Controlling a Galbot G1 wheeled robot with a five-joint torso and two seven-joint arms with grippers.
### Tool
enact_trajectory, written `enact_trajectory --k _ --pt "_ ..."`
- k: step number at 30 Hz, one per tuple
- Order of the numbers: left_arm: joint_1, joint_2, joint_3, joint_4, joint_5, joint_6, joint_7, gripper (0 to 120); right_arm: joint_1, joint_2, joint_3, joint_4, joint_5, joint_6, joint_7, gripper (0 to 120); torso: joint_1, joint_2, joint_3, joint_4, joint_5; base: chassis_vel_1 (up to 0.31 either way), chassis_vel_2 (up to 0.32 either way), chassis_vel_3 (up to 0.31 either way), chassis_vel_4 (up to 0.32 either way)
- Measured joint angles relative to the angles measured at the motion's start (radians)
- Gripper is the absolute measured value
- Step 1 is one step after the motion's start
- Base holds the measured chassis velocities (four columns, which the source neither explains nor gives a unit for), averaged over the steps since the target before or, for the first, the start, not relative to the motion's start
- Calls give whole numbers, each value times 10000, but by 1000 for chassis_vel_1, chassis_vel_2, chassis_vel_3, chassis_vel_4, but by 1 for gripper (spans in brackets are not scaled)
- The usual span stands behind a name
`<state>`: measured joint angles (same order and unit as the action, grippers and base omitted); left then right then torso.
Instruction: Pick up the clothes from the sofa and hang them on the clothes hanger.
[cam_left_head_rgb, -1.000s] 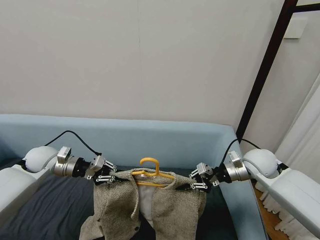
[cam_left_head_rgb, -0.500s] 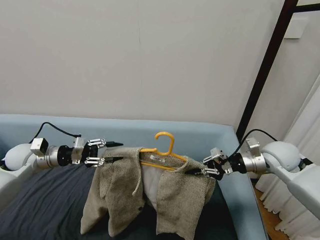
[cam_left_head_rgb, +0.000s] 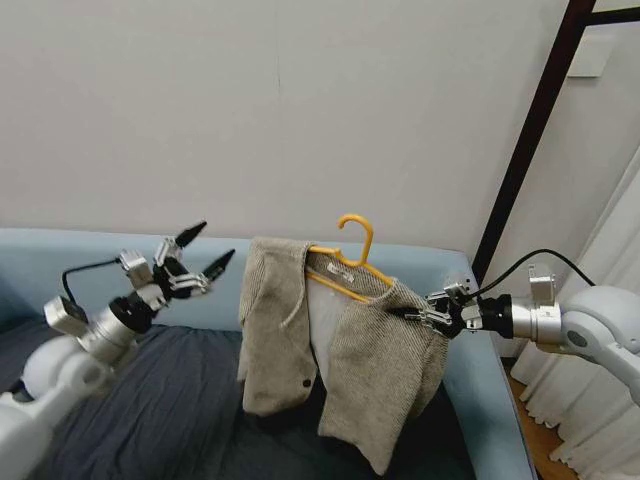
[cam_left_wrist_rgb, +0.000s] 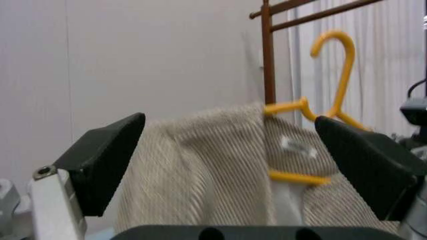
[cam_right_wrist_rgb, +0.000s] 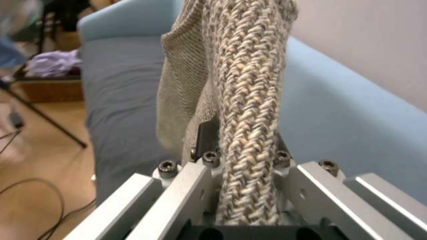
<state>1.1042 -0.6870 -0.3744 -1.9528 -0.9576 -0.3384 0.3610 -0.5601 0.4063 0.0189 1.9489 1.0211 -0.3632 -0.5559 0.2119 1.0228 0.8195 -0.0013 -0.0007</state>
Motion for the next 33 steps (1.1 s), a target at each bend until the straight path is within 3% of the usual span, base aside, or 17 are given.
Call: enact_trajectory --k 2,6,9,16,23,29,33 --pt "331 -281 111 -235 582 44 -606 100 -10 -94 -11 156 187 -42 392 3 1 1 0 -4 -3 0 0 0 0" --pt "1178 -1455 601 -663 3188 960 -3038 100 126 -640 -281 703 713 -333 1209 3 0 1 0 4 -1 0 0 0 0" --pt "1164 -1900 787 -528 3685 1130 -3496 100 110 -847 -380 986 907 -434 1607 3 0 1 0 1 0 0 0 0 0" --pt "841 -3020 1504 314 4393 919 -3181 96 57 -897 -477 1507 1205 -701 2392 3 1 0 2 1 2 0 0 0 0" --pt "499 -3839 2176 928 4747 837 -3175 93 35 -918 -471 1545 1233 -718 2266 3 1 0 2 0 1 0 0 0 0" --pt "274 -4113 2377 1178 4723 836 -3383 74 25 -711 -502 1463 1153 -705 2071 3 2 0 2 2 2 0 0 0 0" --pt "275 -4064 2328 1180 4591 776 -3447 53 22 -660 -503 1392 1096 -693 1955 3 2 0 2 2 0 0 0 0 0"
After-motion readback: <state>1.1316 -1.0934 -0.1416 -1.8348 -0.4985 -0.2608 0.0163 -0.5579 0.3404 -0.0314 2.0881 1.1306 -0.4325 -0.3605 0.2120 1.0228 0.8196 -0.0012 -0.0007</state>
